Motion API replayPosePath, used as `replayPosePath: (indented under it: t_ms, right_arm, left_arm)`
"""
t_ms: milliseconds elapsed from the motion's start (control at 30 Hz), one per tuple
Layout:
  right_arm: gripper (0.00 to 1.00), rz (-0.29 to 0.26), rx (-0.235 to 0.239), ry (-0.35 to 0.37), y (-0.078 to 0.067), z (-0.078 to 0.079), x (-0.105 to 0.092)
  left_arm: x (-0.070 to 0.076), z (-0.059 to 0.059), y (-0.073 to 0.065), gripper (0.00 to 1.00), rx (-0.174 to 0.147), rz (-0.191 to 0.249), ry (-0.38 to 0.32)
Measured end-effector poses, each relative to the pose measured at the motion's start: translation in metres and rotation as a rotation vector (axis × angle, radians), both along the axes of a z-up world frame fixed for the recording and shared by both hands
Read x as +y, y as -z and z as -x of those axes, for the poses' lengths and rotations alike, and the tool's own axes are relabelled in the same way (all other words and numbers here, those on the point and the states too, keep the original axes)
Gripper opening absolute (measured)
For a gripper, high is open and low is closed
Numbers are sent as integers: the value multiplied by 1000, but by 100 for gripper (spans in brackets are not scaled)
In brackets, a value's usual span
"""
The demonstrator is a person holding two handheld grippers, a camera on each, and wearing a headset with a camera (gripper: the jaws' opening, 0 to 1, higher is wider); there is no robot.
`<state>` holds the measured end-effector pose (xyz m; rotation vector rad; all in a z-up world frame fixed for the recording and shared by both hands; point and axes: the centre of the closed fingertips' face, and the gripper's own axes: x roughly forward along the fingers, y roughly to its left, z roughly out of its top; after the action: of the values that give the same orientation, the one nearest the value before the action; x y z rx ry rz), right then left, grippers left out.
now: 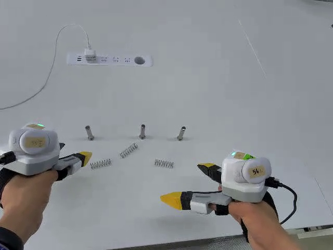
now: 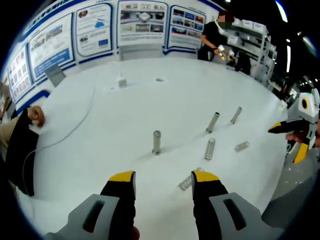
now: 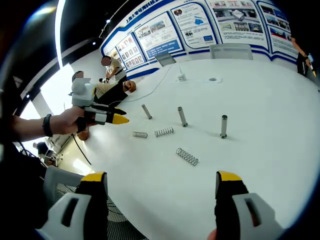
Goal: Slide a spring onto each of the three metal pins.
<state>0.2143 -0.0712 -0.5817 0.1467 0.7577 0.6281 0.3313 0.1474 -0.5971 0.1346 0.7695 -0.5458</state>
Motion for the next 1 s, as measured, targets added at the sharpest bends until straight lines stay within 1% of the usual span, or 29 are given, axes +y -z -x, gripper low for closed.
replayPosePath:
  t_ms: [267, 333, 433, 633, 800, 900, 1000]
  right_arm:
    - [91, -6, 3, -11, 2, 0, 6]
    - [91, -6, 2, -15, 3, 0, 7]
    - [91, -6, 4, -19, 4, 0, 8]
    - [91, -7, 8, -15, 6, 2, 6]
    - [91, -10, 12, -10, 7, 2, 6]
    - [91, -10, 13, -13, 8, 2, 7]
    - [91, -10, 15, -19, 9, 3, 9]
  left_arm:
    - [8, 13, -1, 51, 4, 13, 6]
    - [9, 16, -1, 54, 2, 31, 7]
    - [13, 21, 0, 55, 2, 19, 18]
    - [18, 34, 0, 59, 7, 17, 32]
    - [19, 45, 0, 62, 15, 20, 46]
    - [18, 49, -1, 65, 19, 18, 64]
    - [19, 52, -2, 66, 16, 20, 81]
